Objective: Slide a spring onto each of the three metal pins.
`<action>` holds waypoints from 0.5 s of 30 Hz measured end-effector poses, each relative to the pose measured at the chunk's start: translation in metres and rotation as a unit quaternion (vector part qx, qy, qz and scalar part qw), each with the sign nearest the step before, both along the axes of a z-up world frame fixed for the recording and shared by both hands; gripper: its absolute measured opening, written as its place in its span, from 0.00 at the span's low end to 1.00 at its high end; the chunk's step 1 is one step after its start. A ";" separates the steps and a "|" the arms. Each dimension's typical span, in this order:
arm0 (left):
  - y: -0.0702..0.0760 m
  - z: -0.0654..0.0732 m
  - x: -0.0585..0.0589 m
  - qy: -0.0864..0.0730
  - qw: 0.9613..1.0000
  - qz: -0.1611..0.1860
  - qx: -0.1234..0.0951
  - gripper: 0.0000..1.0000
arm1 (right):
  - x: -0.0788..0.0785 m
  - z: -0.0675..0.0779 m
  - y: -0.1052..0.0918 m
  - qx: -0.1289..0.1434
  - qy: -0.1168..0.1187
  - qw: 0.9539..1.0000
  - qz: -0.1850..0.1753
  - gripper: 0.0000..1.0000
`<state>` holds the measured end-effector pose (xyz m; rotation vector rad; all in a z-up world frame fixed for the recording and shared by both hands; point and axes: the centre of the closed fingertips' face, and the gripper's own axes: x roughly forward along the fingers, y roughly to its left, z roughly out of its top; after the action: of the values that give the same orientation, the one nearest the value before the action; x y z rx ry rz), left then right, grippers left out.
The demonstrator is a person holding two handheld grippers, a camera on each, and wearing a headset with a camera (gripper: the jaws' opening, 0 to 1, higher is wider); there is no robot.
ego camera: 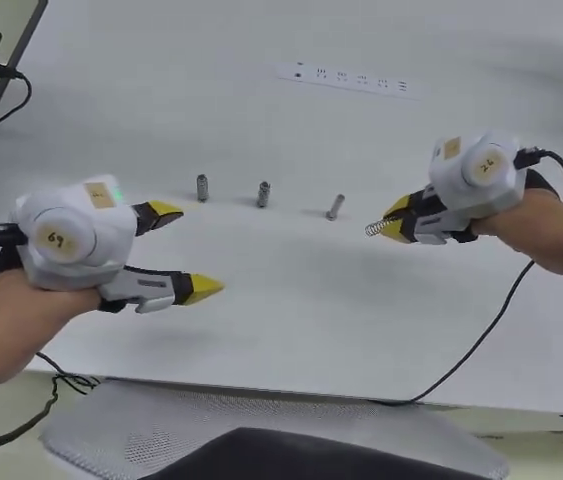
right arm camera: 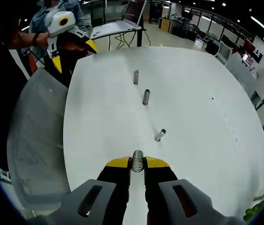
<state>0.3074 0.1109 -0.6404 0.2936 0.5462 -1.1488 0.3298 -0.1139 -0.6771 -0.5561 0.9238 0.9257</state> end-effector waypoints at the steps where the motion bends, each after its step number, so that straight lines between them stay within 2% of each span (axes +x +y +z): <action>1: 0.002 0.000 0.000 0.001 1.000 0.003 0.000 0.60 | 0.001 0.000 -0.001 -0.001 0.000 1.000 -0.002 0.09; 10: 0.028 -0.002 0.001 0.006 0.999 0.033 0.004 0.68 | 0.014 -0.005 -0.003 -0.004 0.007 1.000 -0.007 0.09; 15: 0.042 -0.004 0.002 0.015 0.998 0.053 0.006 0.74 | 0.022 -0.007 -0.001 -0.005 0.008 1.000 -0.007 0.09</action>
<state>0.3096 0.1530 -0.6447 0.2566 0.5882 -1.0493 0.3520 -0.1147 -0.6839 -0.5514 0.9467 0.9143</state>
